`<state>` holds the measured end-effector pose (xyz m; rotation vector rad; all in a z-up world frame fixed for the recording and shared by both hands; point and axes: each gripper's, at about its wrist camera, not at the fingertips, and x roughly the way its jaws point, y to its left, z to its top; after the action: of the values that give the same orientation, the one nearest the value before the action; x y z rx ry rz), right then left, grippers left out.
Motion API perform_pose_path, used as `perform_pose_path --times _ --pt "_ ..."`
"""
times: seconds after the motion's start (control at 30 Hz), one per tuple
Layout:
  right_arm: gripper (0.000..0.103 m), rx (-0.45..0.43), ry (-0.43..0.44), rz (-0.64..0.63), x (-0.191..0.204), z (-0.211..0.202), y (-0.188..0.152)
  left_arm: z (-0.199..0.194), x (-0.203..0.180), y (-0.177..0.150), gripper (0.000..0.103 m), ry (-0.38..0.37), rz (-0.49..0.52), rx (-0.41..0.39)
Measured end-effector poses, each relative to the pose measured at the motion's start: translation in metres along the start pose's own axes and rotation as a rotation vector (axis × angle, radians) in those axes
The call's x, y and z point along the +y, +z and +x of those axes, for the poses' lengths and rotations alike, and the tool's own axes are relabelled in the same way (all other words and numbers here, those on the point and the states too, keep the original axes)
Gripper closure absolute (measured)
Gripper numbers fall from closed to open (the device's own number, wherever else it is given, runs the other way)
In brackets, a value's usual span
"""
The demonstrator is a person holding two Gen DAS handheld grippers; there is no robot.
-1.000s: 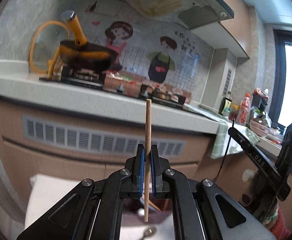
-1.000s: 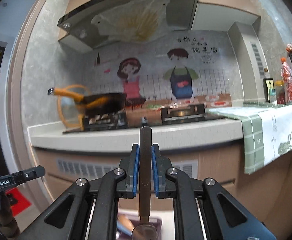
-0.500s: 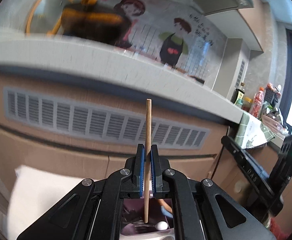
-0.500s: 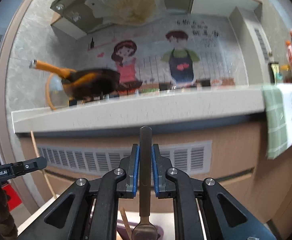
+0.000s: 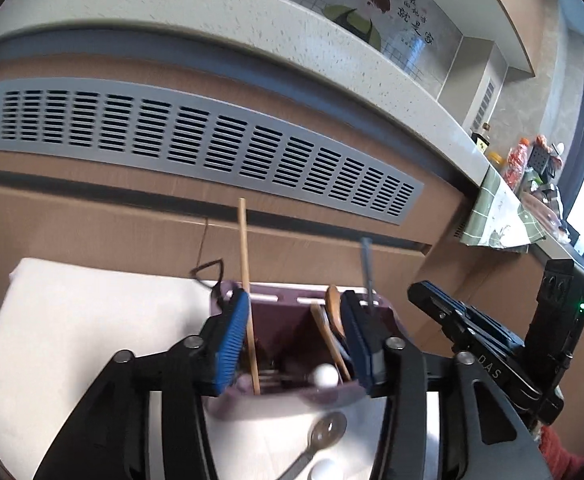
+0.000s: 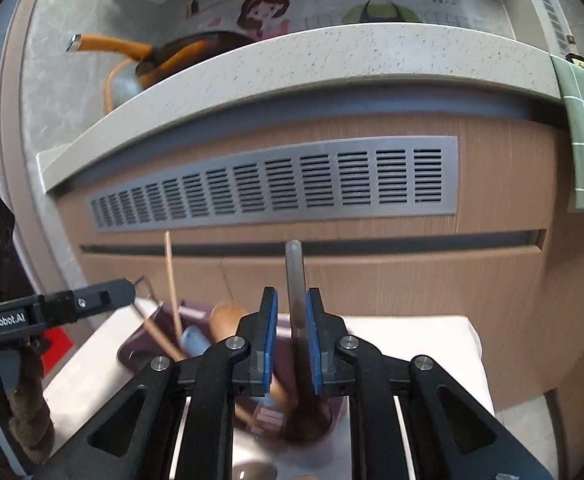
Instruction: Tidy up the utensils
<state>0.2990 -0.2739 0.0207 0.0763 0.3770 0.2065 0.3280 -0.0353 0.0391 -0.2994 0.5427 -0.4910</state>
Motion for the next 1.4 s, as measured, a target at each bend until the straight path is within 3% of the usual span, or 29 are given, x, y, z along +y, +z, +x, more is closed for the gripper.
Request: perform_pose_path --times 0.27,0.47,0.57,0.77,0.9,1.03,1.17,1.23,1.4 --pt "0.081 0.012 -0.017 -0.031 0.027 -0.067 -0.027 -0.067 0.000 -0.043 0.038 0.190 -0.008 -0.026" --pt "0.081 0.204 0.020 -0.041 0.047 -0.081 -0.083 -0.105 0.003 -0.099 0.033 0.348 0.005 0.006" --pt "0.081 0.314 0.024 -0.037 0.059 -0.069 -0.114 -0.119 0.010 -0.128 0.033 0.377 -0.021 0.036" --pt "0.081 0.427 0.036 0.070 0.066 -0.033 -0.134 -0.130 0.033 -0.154 0.033 0.459 -0.045 0.077" --pt "0.079 0.456 -0.002 0.191 0.056 -0.017 -0.136 -0.132 0.045 -0.153 0.033 0.463 -0.078 0.068" --pt "0.078 0.485 -0.048 0.220 0.061 -0.004 -0.140 -0.128 0.049 -0.155 0.033 0.456 -0.088 0.082" --pt "0.072 0.500 -0.035 0.254 0.074 0.006 -0.136 -0.124 0.049 -0.158 0.033 0.454 -0.082 0.102" --pt "0.064 0.509 -0.033 0.237 0.084 0.012 -0.135 -0.124 0.048 -0.159 0.033 0.448 -0.081 0.105" --pt "0.064 0.524 -0.124 0.060 0.111 0.021 -0.135 -0.127 0.050 -0.157 0.033 0.443 -0.090 0.096"
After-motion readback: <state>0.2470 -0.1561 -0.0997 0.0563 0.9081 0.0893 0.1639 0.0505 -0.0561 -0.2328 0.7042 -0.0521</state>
